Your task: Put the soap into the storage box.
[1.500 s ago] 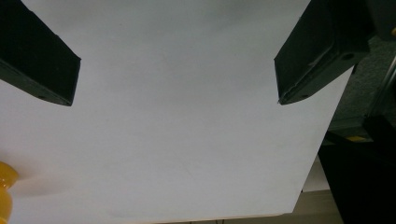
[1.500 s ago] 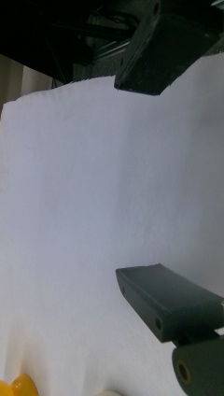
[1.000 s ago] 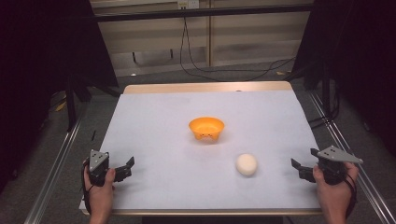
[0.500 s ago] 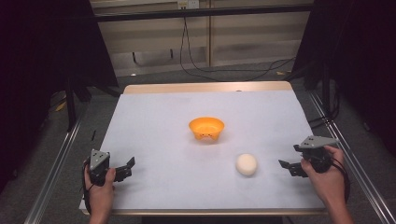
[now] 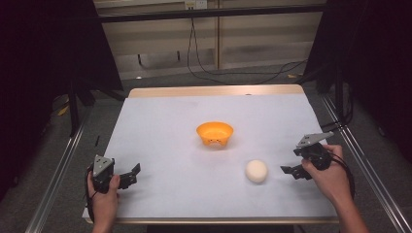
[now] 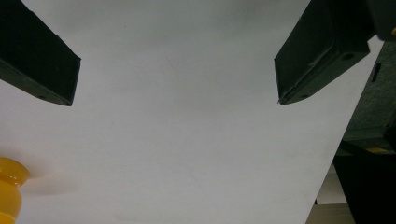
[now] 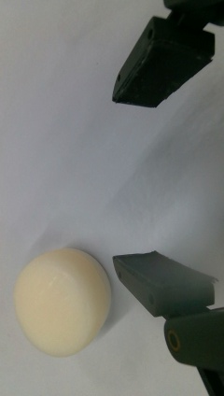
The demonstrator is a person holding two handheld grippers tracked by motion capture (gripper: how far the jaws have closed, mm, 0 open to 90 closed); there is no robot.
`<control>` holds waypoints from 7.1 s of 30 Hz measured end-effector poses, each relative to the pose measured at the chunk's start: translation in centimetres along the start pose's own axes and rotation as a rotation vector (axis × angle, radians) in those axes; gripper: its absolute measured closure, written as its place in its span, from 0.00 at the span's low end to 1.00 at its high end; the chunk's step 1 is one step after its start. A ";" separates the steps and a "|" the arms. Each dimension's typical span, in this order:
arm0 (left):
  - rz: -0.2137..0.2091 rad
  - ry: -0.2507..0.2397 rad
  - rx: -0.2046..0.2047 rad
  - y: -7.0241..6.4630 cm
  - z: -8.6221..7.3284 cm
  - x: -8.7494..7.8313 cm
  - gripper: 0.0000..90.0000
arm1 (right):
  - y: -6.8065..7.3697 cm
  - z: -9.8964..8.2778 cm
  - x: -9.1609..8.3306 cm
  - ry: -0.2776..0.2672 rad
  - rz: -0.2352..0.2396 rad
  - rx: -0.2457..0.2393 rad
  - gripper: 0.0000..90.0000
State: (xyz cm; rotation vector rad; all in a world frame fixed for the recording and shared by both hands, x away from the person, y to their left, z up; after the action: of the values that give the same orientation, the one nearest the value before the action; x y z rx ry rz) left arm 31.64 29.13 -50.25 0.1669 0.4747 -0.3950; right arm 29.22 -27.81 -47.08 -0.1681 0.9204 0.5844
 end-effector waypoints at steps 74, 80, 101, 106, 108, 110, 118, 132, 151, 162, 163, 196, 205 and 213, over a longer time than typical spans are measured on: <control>-0.006 -0.013 0.038 -0.4 0.1 -0.1 0.00 | 6.7 3.7 6.1 0.307 0.194 -0.211 0.14; -0.005 -0.011 0.040 -0.4 0.0 -0.1 0.00 | 6.8 3.7 6.4 0.315 0.196 -0.219 0.20; 0.000 -0.002 0.051 -0.5 0.0 0.0 0.00 | 7.2 3.8 6.7 0.339 0.170 -0.240 0.27; 0.000 -0.005 0.052 -0.5 0.0 -0.1 0.00 | 7.4 3.5 6.7 0.315 0.151 -0.264 0.27; 0.003 -0.004 0.053 -0.5 0.0 -0.1 0.00 | 7.4 3.4 6.7 0.317 0.141 -0.264 0.27; 0.000 -0.008 0.051 -0.5 0.0 -0.1 0.00 | 7.5 3.3 6.8 0.312 0.128 -0.283 0.27; -0.005 -0.017 0.043 -0.5 0.1 -0.1 0.00 | 7.5 3.7 6.9 0.342 0.129 -0.266 0.27; -0.008 -0.009 0.051 -0.4 0.0 -0.1 0.00 | 7.4 4.8 6.8 0.347 0.136 -0.286 0.27; -0.011 -0.011 0.042 -0.4 0.0 -0.1 0.00 | 7.2 7.3 7.4 0.356 0.164 -0.304 0.27; -0.011 -0.010 0.040 -0.4 0.0 -0.1 0.00 | 7.0 8.7 7.3 0.345 0.171 -0.302 0.27; -0.008 -0.010 0.041 -0.4 0.0 -0.1 0.00 | 7.0 8.8 7.3 0.346 0.171 -0.311 0.27; -0.014 -0.016 0.044 -0.4 0.0 -0.2 0.00 | 7.2 13.3 7.7 0.320 0.171 -0.375 0.27; -0.017 -0.015 0.045 -0.4 0.0 -0.2 0.00 | 7.0 14.4 7.8 0.329 0.170 -0.379 0.27; -0.015 -0.014 0.045 -0.3 0.0 -0.2 0.00 | 7.4 15.9 8.2 0.330 0.180 -0.378 0.27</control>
State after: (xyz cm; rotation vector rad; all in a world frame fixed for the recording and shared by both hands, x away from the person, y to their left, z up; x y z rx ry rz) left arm 31.37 28.87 -50.17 0.2036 0.4536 -0.4213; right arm 40.12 -12.28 -43.11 -0.5375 1.1441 0.9144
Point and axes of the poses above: each handheld gripper's, and its own axes: x roughly forward along the jaws, z roughly out of its top, y roughly to its left, the point moved 4 cm from there along x, roughly forward along the jaws, and after that the axes turned 9 degrees about x, right-handed, at the moved point
